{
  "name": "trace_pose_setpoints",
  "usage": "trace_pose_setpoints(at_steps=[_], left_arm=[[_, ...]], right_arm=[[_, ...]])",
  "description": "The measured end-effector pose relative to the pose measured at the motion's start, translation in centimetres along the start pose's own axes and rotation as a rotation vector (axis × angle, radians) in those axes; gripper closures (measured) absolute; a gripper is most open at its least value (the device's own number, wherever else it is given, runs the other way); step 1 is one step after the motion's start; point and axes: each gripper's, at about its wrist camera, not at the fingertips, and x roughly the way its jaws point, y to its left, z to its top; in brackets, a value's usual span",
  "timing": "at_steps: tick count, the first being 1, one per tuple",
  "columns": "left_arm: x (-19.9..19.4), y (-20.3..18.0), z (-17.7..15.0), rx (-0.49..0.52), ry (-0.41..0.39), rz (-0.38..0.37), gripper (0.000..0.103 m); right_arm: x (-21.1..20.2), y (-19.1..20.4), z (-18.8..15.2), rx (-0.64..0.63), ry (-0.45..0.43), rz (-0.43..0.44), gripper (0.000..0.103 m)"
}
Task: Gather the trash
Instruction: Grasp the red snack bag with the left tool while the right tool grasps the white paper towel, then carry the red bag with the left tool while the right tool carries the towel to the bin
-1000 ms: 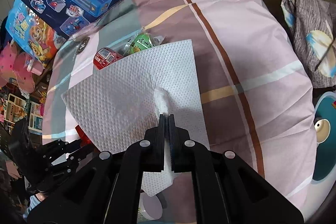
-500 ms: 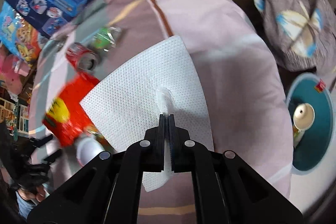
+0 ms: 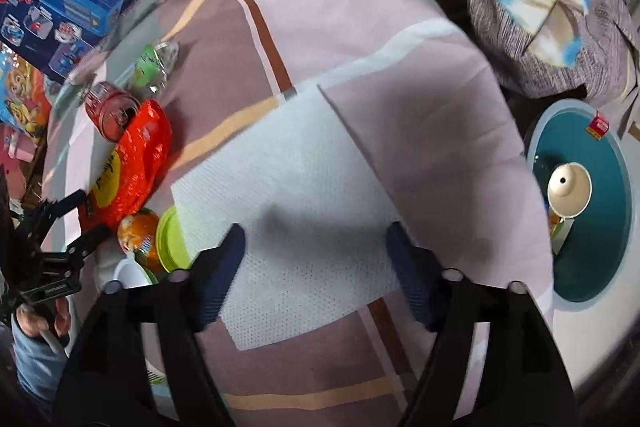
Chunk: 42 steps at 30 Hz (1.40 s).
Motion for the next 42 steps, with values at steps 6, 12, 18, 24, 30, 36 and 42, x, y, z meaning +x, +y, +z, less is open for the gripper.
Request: trace_pose_setpoints(at_steps=[6, 12, 18, 24, 30, 36, 42], left_arm=[[1.8, -0.4, 0.5, 0.075, -0.001, -0.001, 0.004], [0.7, -0.7, 0.2, 0.062, -0.065, -0.009, 0.053], [-0.5, 1.0, -0.4, -0.14, -0.053, -0.037, 0.084], [-5.1, 0.2, -1.2, -0.23, -0.123, -0.071, 0.084], [-8.5, -3.7, 0.9, -0.199, -0.175, -0.115, 0.084], [-8.4, -11.3, 4.3, -0.095, -0.164, -0.177, 0.084], [-5.9, -20.9, 8.1, 0.031, -0.105, -0.247, 0.084]], right_arm=[[1.6, 1.9, 0.1, -0.034, 0.005, -0.095, 0.016], [2.7, 5.0, -1.0, -0.155, -0.031, -0.189, 0.019], [1.8, 6.7, -1.5, -0.219, -0.048, -0.128, 0.095], [-1.4, 5.0, -1.6, -0.154, -0.093, -0.016, 0.099], [-5.7, 2.0, -1.3, -0.076, -0.177, 0.069, 0.099], [-10.8, -4.6, -1.0, 0.038, -0.296, 0.087, 0.099], [-14.9, -14.7, -3.5, 0.212, -0.382, 0.047, 0.099]])
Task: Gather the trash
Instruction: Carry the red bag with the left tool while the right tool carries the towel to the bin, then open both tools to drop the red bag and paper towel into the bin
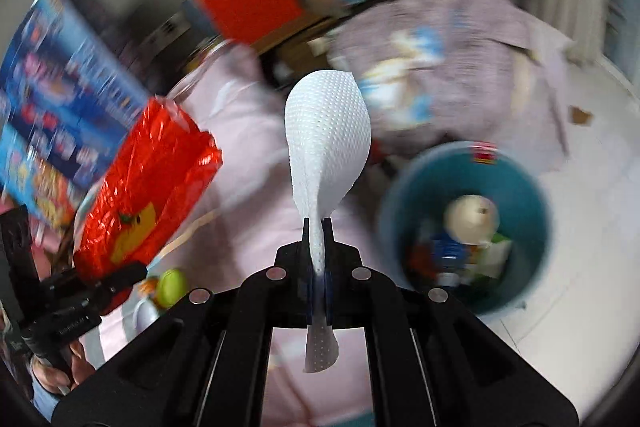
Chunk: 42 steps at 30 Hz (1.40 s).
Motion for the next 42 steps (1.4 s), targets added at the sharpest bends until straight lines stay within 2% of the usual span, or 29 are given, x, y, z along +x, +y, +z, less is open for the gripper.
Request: trace_pose_setpoints(at_steps=[4, 7, 13, 16, 19, 23, 28, 36, 37, 39, 40, 42], left_arm=[[3.8, -5.4, 1.6, 0.071, 0.053, -0.041, 0.084], [6.6, -9.2, 2.3, 0.123, 0.096, -0.058, 0.084], [12.3, -13.8, 3.2, 0.158, 0.188, -0.071, 0.083], [14.7, -15.0, 3.5, 0.172, 0.229, -0.069, 0.081], [16.9, -15.9, 3.7, 0.17, 0.264, -0.064, 0.074], [18.6, -16.2, 4.2, 0.17, 0.274, -0.046, 0.051], [19.5, -15.8, 4.2, 0.146, 0.293, -0.053, 0.048], [19.0, -15.1, 4.2, 0.128, 0.288, -0.06, 0.031], [18.8, -15.0, 4.2, 0.128, 0.284, -0.063, 0.029], [18.2, -15.1, 4.2, 0.126, 0.273, -0.065, 0.022], [18.0, -15.1, 4.1, 0.125, 0.268, -0.068, 0.019], [17.5, -15.1, 3.9, 0.126, 0.258, -0.074, 0.013]], right_arm=[[-2.3, -6.4, -0.2, 0.085, -0.034, -0.055, 0.099], [-3.1, -9.7, -0.7, 0.125, -0.034, -0.078, 0.099], [-1.5, -14.2, -1.3, 0.186, 0.022, -0.088, 0.099], [-0.4, -15.9, -1.5, 0.213, 0.042, -0.084, 0.099], [0.1, -17.0, -1.6, 0.232, 0.057, -0.084, 0.099], [1.5, -18.0, -1.7, 0.248, 0.089, -0.083, 0.099], [3.8, -18.4, -1.6, 0.254, 0.137, -0.076, 0.099], [6.2, -18.5, -1.6, 0.259, 0.179, -0.074, 0.094], [6.4, -18.4, -1.6, 0.259, 0.185, -0.073, 0.089], [6.6, -18.5, -1.6, 0.266, 0.193, -0.066, 0.061], [6.6, -18.5, -1.5, 0.271, 0.19, -0.062, 0.044], [6.3, -18.3, -1.4, 0.265, 0.18, -0.067, 0.043]])
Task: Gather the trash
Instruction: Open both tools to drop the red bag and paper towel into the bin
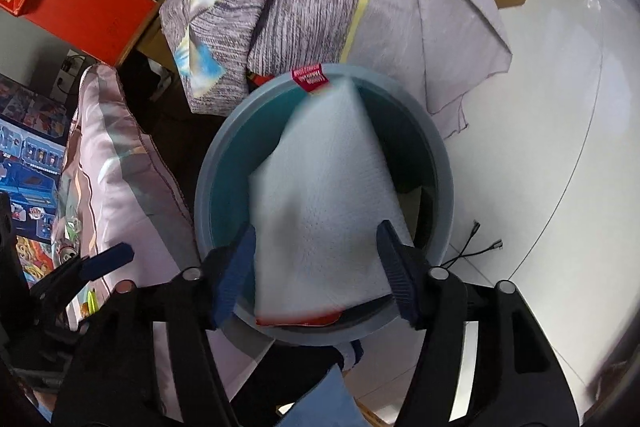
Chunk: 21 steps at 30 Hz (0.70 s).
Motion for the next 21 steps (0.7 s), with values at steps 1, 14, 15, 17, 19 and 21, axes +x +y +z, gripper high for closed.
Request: trace_pose_setpoints(at_steps=[1, 14, 15, 17, 19, 21], left_arm=[[-0.2, 0.0, -0.3, 0.001, -0.003, -0.001, 0.013], [-2.5, 0.8, -3.0, -0.034, -0.011, -0.03, 0.009], [-2.8, 0.8, -3.2, -0.035, -0.016, -0.03, 0.009], [-3.4, 0.9, -3.7, -0.031, -0.028, -0.027, 0.008], [-4.0, 1.0, -4.1, -0.032, -0.035, -0.027, 0.008], [-4.7, 1.2, -4.6, -0.036, -0.045, -0.024, 0.008]], right_arm=[[0.0, 0.0, 0.0, 0.0, 0.001, 0.0, 0.039], [-1.9, 0.5, -1.4, 0.044, 0.012, -0.02, 0.027], [-2.1, 0.7, -1.5, 0.041, 0.01, -0.024, 0.026], [-2.5, 1.2, -1.8, 0.034, 0.004, -0.029, 0.026], [-2.9, 1.7, -2.1, 0.032, 0.002, -0.031, 0.026], [-3.4, 2.3, -2.5, 0.026, 0.001, -0.033, 0.026]])
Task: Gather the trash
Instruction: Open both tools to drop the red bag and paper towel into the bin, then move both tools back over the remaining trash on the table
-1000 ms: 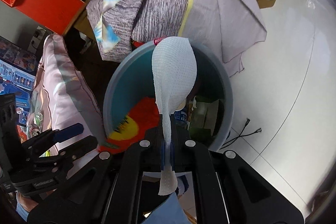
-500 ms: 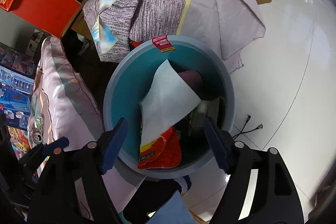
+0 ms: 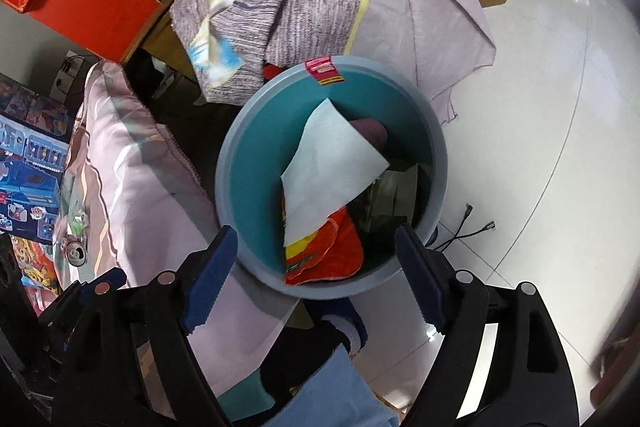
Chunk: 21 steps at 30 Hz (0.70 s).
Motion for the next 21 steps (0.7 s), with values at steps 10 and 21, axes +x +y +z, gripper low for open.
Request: trace_pose_setpoints(at_steps=[10, 21], left_arm=[[-4.3, 2.4, -3.6, -0.05, -0.066, 0.0, 0.006], [-8.7, 7.9, -9.5, -0.133, -0.124, 0.038, 0.005]], right_arm=[[-2.0, 4.7, -2.7, -0.074, -0.006, 0.004, 0.019], [-1.3, 12.1, -6.9, -0.197, 0.061, 0.01, 0.019]])
